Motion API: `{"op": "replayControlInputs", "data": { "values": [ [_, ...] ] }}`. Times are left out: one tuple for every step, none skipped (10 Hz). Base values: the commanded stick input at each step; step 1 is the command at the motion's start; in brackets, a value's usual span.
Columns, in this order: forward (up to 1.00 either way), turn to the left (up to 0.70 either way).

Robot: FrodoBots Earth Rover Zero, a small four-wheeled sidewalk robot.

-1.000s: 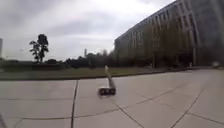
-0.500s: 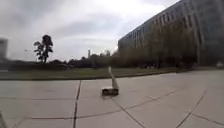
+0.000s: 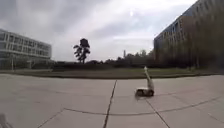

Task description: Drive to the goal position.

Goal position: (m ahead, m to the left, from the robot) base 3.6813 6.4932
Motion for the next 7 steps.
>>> {"op": "replayControlInputs", "data": {
  "values": [
    [0.0, 0.7],
    [0.09, 0.68],
    [0.29, 0.63],
    [0.6, 0.42],
    [0.7, 0.35],
    [0.7, 0.35],
    [0.7, 0.35]
  ]
}}
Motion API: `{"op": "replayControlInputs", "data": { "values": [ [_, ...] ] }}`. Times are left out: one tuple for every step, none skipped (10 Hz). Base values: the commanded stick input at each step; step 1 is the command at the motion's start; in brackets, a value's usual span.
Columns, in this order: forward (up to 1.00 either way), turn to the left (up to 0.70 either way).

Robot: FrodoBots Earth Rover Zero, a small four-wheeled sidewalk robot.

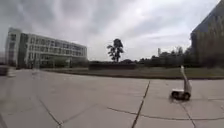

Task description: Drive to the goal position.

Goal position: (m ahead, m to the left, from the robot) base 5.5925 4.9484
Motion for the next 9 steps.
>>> {"op": "replayControlInputs", "data": {
  "values": [
    [0.7, 0.35],
    [0.7, 0.35],
    [0.7, 0.35],
    [0.7, 0.35],
    [0.7, 0.35],
    [0.7, 0.35],
    [0.7, 0.35],
    [0.7, 0.22],
    [0.7, 0.05]
  ]
}}
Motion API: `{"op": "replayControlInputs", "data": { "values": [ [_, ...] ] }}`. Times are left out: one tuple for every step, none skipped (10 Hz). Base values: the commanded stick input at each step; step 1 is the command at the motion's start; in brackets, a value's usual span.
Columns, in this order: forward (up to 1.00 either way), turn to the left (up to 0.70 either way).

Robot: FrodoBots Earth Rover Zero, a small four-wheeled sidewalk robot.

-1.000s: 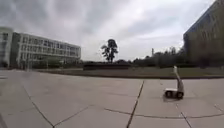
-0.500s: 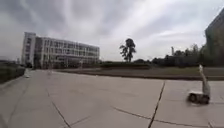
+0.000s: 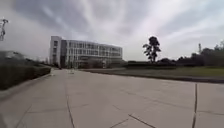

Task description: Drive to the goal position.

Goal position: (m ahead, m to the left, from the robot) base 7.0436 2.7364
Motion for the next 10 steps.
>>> {"op": "replayControlInputs", "data": {
  "values": [
    [0.7, 0.0],
    [0.7, 0.0],
    [0.7, 0.0],
    [0.7, 0.0],
    [0.7, 0.0],
    [0.7, 0.0],
    [0.7, 0.0],
    [0.7, 0.0],
    [0.7, 0.0],
    [0.7, 0.0]
  ]
}}
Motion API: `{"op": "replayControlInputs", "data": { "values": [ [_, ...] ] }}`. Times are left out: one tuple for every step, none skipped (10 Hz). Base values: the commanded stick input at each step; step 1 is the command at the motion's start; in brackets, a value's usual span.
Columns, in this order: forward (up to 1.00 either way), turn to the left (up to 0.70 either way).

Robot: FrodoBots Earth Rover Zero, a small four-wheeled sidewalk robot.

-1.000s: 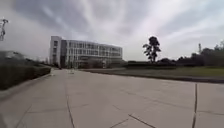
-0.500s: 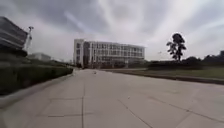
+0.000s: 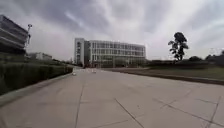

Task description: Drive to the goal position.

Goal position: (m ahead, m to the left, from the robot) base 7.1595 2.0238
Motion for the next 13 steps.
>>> {"op": "replayControlInputs", "data": {
  "values": [
    [0.7, 0.0],
    [0.7, 0.0],
    [0.7, -0.3],
    [0.7, -0.35],
    [0.7, -0.3],
    [0.7, -0.14],
    [0.7, 0.0],
    [0.7, 0.0],
    [0.7, 0.0],
    [0.7, 0.0],
    [0.7, 0.0],
    [0.7, 0.0],
    [0.7, 0.0]
  ]
}}
